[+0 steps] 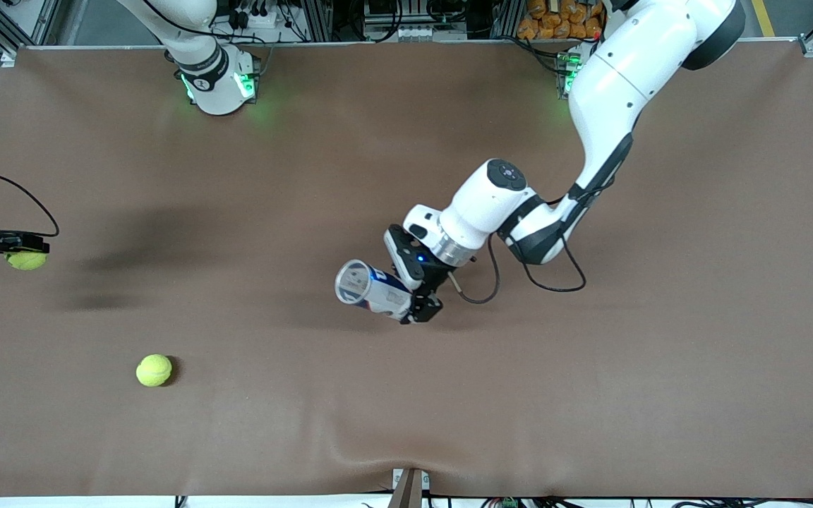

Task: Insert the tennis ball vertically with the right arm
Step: 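Lift the can upright with the left gripper while the right gripper carries the ball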

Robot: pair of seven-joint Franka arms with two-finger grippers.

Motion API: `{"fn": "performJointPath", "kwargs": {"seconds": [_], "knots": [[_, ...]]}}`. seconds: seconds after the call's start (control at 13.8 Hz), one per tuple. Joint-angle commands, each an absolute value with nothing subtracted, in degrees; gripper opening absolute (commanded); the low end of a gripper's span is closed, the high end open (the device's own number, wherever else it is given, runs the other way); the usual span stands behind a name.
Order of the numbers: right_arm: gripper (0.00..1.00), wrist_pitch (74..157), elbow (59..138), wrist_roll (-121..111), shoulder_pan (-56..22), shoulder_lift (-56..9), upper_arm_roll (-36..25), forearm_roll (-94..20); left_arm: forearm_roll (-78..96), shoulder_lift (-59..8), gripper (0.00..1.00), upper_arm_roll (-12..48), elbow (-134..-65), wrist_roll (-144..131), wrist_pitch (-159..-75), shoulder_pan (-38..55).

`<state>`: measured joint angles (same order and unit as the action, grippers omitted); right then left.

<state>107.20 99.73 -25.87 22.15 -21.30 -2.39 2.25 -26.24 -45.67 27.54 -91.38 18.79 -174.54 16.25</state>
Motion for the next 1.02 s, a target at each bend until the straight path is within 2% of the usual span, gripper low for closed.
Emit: {"fn": "performJointPath", "kwargs": {"seconds": [0.0,0.22,0.36,0.65,0.94], "knots": [[0.17,98.65,95.47,-22.17,20.49,-21.36,-2.55,-0.95,-25.66,-48.16,0.76,27.25,-90.44,18.54,-181.82,17.14],[0.18,90.2,91.68,-16.03,18.12,-21.18,-2.55,-6.75,-25.66,-51.31,0.76,27.16,-90.79,18.54,-189.81,18.72],[0.18,87.37,89.57,-8.56,14.17,-21.09,-2.55,-7.73,-25.84,-54.65,0.76,27.25,-90.62,18.54,-194.91,18.98],[0.18,86.57,89.21,6.2,5.64,-18.46,-2.55,-9.57,-25.58,-60.63,0.75,27.33,-90.44,18.19,-203.71,19.07],[0.18,87.01,87.19,21.31,-1.56,-18.72,-2.55,-16.51,-25.49,-62.39,0.75,27.42,-90.44,17.93,-203.73,18.9]]}}
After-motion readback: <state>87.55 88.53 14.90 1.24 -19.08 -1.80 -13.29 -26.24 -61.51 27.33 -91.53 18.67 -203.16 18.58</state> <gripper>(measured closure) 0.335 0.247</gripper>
